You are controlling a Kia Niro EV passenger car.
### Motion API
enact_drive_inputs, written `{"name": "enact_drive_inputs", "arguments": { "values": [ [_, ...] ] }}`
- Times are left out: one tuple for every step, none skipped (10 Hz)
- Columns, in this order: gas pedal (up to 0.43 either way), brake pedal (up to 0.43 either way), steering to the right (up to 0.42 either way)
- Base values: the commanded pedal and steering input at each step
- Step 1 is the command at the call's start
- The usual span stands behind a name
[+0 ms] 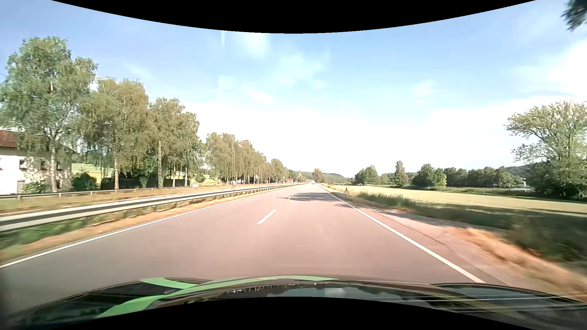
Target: Follow the waypoints while adhering to traffic rules and regulations
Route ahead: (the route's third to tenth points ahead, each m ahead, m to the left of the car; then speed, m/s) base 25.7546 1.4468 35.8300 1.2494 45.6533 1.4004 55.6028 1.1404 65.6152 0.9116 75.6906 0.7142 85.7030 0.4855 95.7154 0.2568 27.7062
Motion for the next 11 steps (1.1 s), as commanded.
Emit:
{"name": "enact_drive_inputs", "arguments": {
  "values": [
    [0.22, 0.0, 0.001],
    [0.22, 0.0, 0.001],
    [0.22, 0.0, 0.001],
    [0.22, 0.0, 0.001],
    [0.22, 0.0, 0.001],
    [0.22, 0.0, 0.001],
    [0.22, 0.0, 0.0],
    [0.22, 0.0, -0.002],
    [0.22, 0.0, -0.002],
    [0.209, 0.0, -0.002],
    [0.209, 0.0, -0.002]
  ]
}}
